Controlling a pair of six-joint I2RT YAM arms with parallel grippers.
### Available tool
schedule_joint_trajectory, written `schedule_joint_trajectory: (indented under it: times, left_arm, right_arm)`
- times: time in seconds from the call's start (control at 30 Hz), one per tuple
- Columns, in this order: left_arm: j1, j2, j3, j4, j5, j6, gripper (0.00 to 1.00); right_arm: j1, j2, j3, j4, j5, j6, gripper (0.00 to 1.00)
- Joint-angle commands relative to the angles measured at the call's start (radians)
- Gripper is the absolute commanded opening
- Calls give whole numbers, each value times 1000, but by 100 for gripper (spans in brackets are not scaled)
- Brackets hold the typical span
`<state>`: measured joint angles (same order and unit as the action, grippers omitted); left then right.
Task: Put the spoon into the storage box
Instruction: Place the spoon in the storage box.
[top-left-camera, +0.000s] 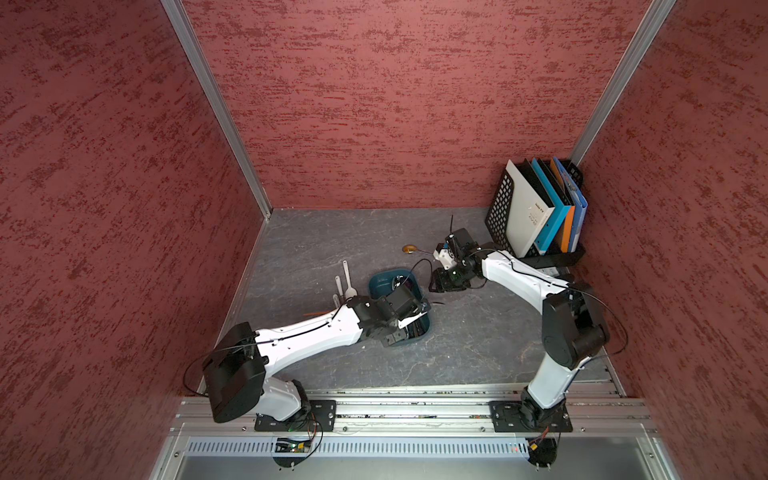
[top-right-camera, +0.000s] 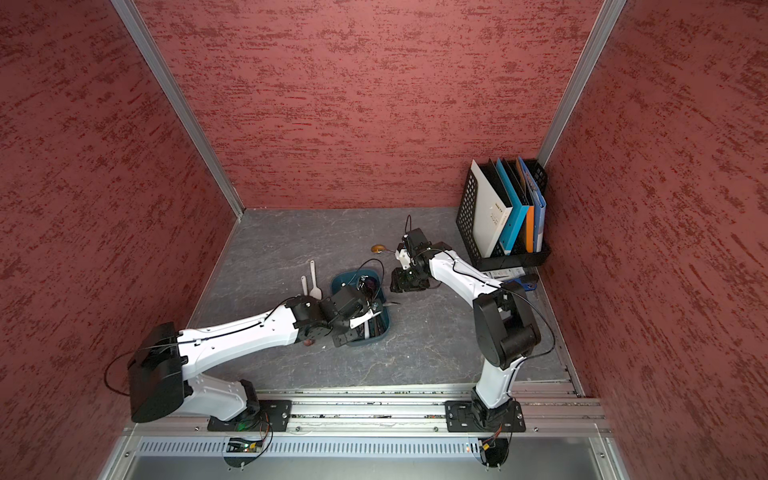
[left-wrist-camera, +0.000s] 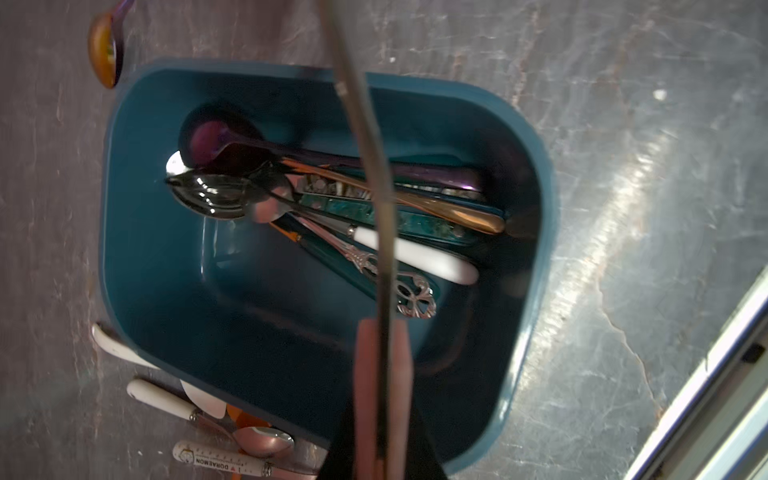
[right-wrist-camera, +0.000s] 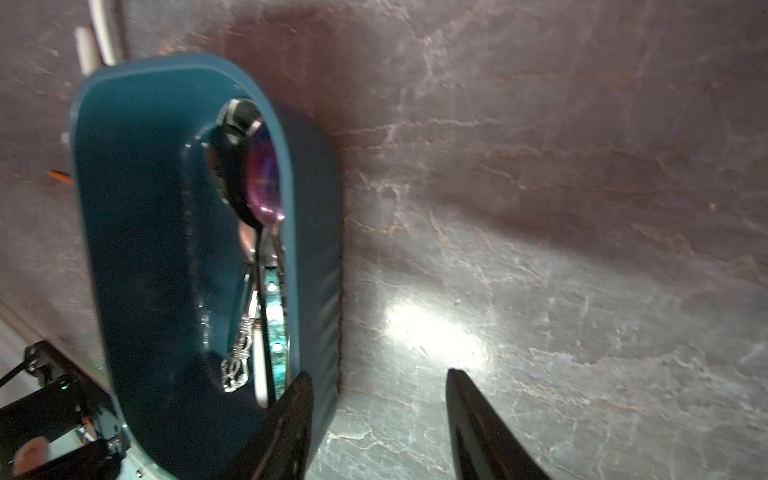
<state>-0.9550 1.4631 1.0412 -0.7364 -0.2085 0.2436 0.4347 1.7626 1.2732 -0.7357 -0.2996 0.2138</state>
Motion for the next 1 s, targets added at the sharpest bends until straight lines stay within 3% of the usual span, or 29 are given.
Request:
schedule_joint_trajectory:
  times: [0.0, 0.37, 0.6, 0.97]
  left_arm:
    - [51, 30, 83, -82, 24, -231, 0]
    - [194, 198, 340, -300, 206, -569, 0]
    - [223, 281, 331, -295, 300, -764, 0]
    - [245, 360, 323, -298, 356, -879, 0]
  right_arm:
    - [-5, -81, -66, 122, 97, 35, 54]
    - [-11, -165, -172, 172, 164, 11, 53]
    - [-11, -189, -227, 198, 152, 0, 53]
    - [-13, -220, -259, 200, 157, -38, 51]
